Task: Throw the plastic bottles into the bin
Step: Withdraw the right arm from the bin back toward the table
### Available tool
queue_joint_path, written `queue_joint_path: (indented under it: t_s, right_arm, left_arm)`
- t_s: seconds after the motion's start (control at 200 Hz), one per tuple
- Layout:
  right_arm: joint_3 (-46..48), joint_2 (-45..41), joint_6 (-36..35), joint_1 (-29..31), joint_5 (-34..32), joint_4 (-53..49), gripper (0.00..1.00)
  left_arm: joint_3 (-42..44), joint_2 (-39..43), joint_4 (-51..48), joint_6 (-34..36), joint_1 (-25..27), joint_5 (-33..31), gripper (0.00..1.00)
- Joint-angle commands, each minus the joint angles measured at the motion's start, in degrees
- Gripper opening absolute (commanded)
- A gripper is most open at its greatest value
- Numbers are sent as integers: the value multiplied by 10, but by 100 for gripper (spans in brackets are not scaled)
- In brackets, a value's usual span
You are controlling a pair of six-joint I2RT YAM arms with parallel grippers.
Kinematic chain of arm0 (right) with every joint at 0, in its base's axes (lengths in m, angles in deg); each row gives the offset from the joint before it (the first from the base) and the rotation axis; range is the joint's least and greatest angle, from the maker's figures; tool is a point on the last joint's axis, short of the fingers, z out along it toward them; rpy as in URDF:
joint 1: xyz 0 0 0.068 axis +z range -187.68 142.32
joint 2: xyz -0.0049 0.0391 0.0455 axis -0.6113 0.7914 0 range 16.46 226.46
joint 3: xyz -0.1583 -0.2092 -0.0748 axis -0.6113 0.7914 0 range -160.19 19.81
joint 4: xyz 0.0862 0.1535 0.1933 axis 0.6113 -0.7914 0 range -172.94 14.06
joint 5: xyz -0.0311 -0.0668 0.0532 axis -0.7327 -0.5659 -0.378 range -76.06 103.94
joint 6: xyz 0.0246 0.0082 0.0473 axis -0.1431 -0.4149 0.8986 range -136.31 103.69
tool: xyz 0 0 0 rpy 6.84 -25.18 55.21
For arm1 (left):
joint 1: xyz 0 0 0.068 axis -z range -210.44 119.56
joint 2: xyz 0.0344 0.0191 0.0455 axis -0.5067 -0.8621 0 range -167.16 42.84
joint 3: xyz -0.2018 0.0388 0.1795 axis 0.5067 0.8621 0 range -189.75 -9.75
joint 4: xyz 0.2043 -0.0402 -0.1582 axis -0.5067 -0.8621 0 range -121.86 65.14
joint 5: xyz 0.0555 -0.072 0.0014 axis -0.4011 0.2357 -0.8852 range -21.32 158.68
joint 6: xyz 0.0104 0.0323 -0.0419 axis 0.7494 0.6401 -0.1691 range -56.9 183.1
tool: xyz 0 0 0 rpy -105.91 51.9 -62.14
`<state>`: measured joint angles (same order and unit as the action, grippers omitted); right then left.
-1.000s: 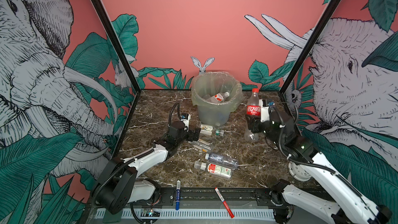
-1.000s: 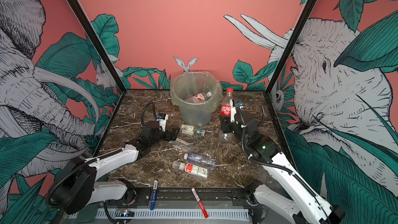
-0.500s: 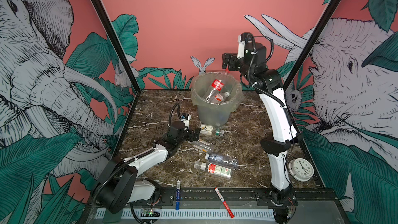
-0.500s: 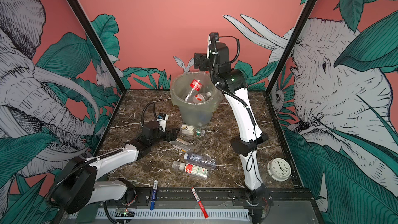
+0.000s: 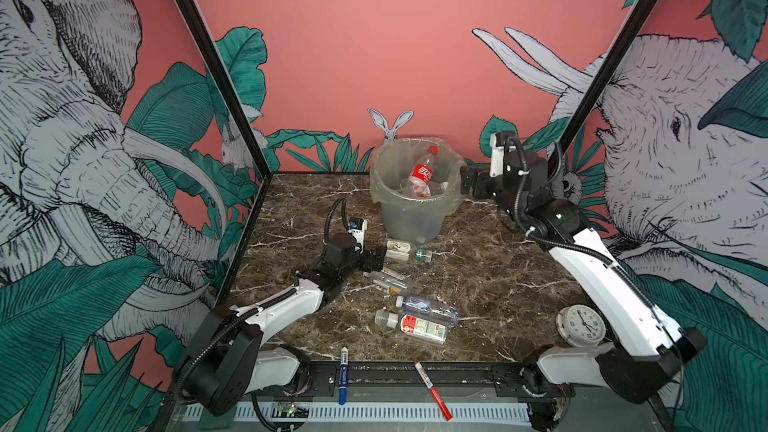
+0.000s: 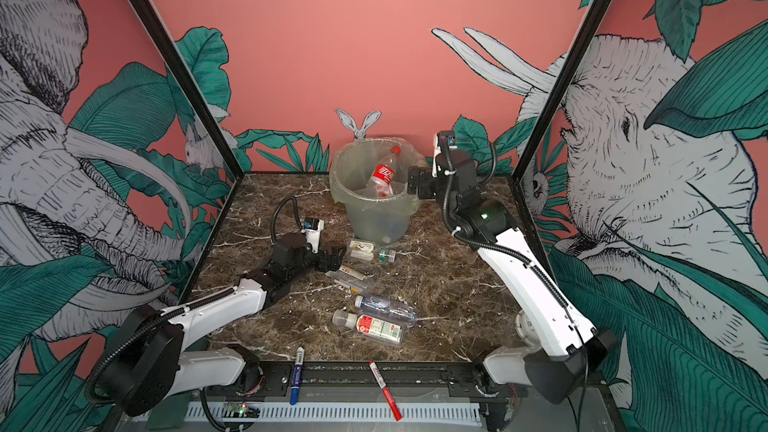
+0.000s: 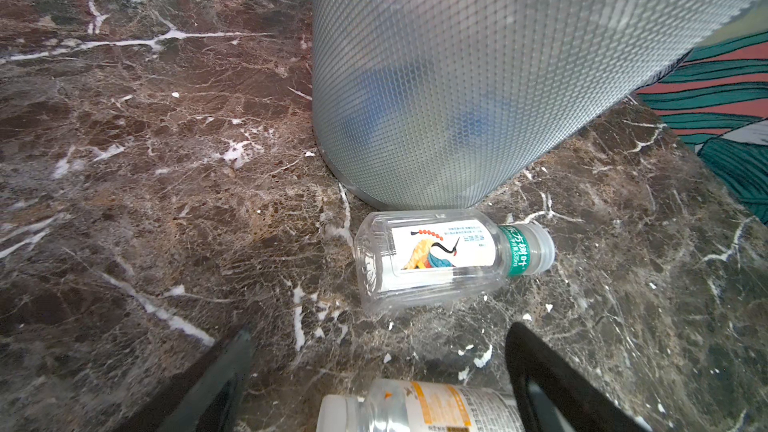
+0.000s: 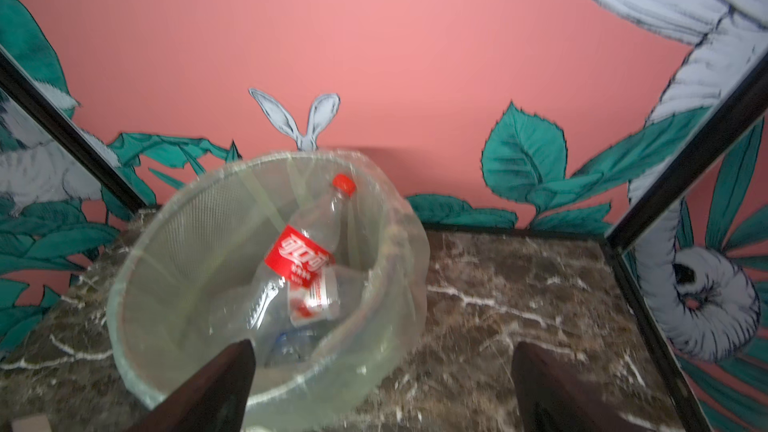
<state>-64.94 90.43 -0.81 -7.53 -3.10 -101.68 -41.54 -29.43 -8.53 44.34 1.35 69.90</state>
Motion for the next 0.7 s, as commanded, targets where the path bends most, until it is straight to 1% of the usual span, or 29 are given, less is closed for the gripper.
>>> queue_joint_path:
  t_s: [0.0,0.2,0.32,0.365,0.435,0.5,0.605,0.695]
  right_arm:
    - [128,-40,20,-12,9,66,99]
    - [332,-117,23,-29,47,139,99]
    - [424,-148,22,-30,93,184,99]
    - [451,-156,21,-29,123,195,99]
    - [480,-166,19,-28,166,199,99]
    - [497,-177,13,-20,192,192,99]
    - [501,-189,11,10,194,164,99]
    - [486,-196,-4,65,164,121,98]
  left_arm:
    - [-6,8,-9,6,1,-2,96]
    - [-11,5,-20,13,0,-8,96]
    - [-17,6,-30,14,2,-9,96]
    - [-21,7,-37,15,2,-9,96]
    - [-26,13,-51,15,2,-11,96]
    - [-26,19,-58,13,4,-10,96]
    - [-15,32,-67,10,9,-8,96]
    - [2,49,-73,7,10,-12,96]
